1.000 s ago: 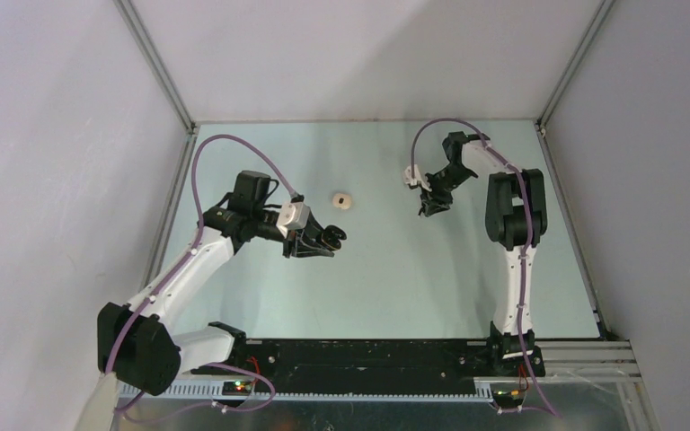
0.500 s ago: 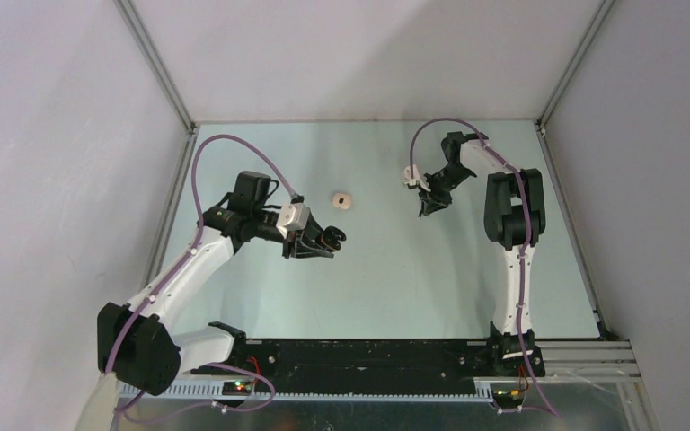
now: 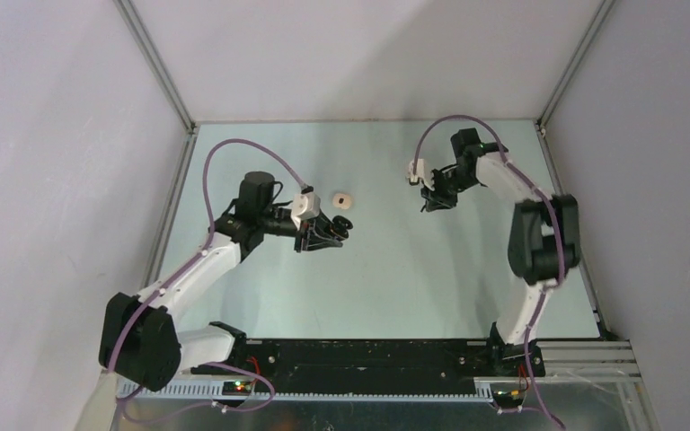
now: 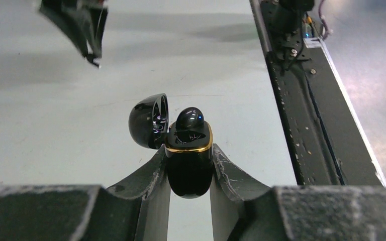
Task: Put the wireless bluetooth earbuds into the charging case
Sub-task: Pick up the earbud from the center of the board.
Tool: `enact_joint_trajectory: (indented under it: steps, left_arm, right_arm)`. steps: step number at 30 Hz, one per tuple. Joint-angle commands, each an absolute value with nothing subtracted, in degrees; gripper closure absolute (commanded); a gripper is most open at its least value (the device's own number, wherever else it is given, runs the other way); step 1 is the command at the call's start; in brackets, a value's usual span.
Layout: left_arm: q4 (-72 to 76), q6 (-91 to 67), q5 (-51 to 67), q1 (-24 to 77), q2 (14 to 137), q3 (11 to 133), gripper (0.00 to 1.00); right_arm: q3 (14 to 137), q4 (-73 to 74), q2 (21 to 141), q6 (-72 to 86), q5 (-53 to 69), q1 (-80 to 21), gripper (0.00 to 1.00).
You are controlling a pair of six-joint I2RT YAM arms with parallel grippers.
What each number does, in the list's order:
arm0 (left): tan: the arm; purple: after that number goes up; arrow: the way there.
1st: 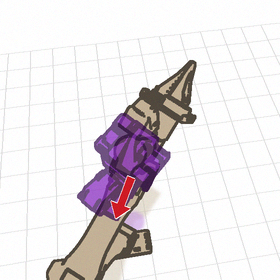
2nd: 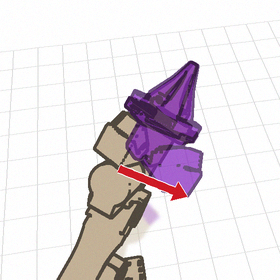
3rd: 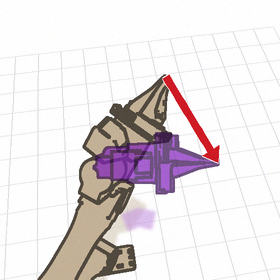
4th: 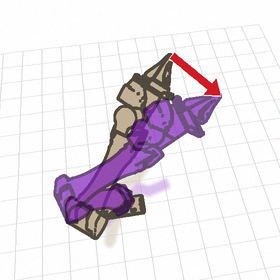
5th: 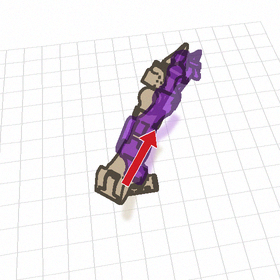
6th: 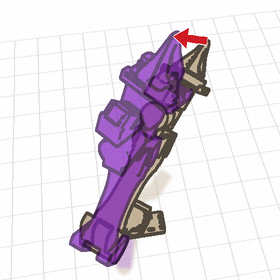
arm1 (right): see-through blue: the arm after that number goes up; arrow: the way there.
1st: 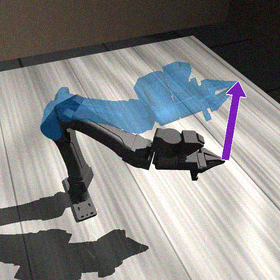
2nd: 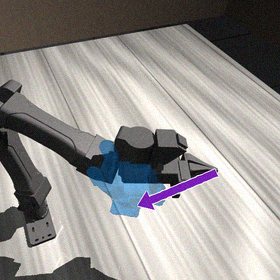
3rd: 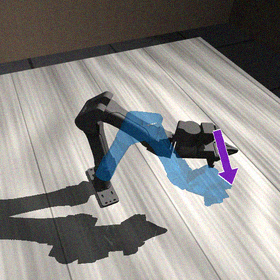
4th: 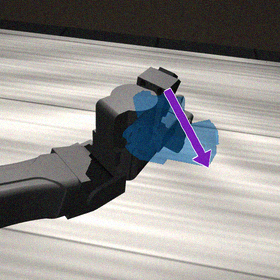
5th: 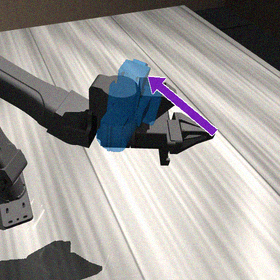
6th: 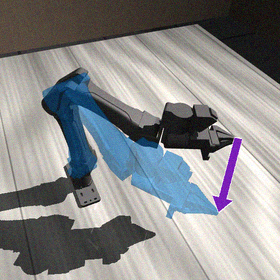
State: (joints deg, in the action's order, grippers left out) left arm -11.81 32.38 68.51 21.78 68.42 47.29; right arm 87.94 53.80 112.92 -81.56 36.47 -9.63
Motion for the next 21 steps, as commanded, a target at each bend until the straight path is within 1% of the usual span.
enact_joint_trajectory:
  steps: [1,5,9,12,14,17,21]
  left_arm:
    - [8.0,15.4,63.4,22.7,70.1,45.5,0.95]
    - [11.6,11.8,62.8,22.9,71.4,46.1,0.95]
    - [8.1,11.6,61.8,22.9,73.2,49.3,0.95]
    - [8.1,8.1,61.3,22.9,74.8,50.6,0.95]
    - [12.1,3.5,61.1,22.9,75.6,50.1,0.95]
    - [22.0,-3.5,60.6,23.0,76.1,47.3,0.95]
    - [31.7,-12.8,60.8,23.1,77.2,44.7,0.95]
  right_arm:
    - [80.0,40.9,97.6,-67.6,32.9,-13.0,0.78]
    - [76.2,36.8,89.6,-59.3,27.2,-16.2,0.79]
    - [75.4,33.0,82.1,-53.9,20.1,-21.8,0.79]
    - [75.4,31.4,78.5,-49.7,17.1,-25.8,0.79]
    - [75.0,29.9,75.9,-48.4,15.5,-28.8,0.79]
    - [73.1,26.5,72.8,-48.9,10.7,-34.9,0.78]
    - [73.0,24.6,72.7,-50.1,3.6,-41.4,0.78]
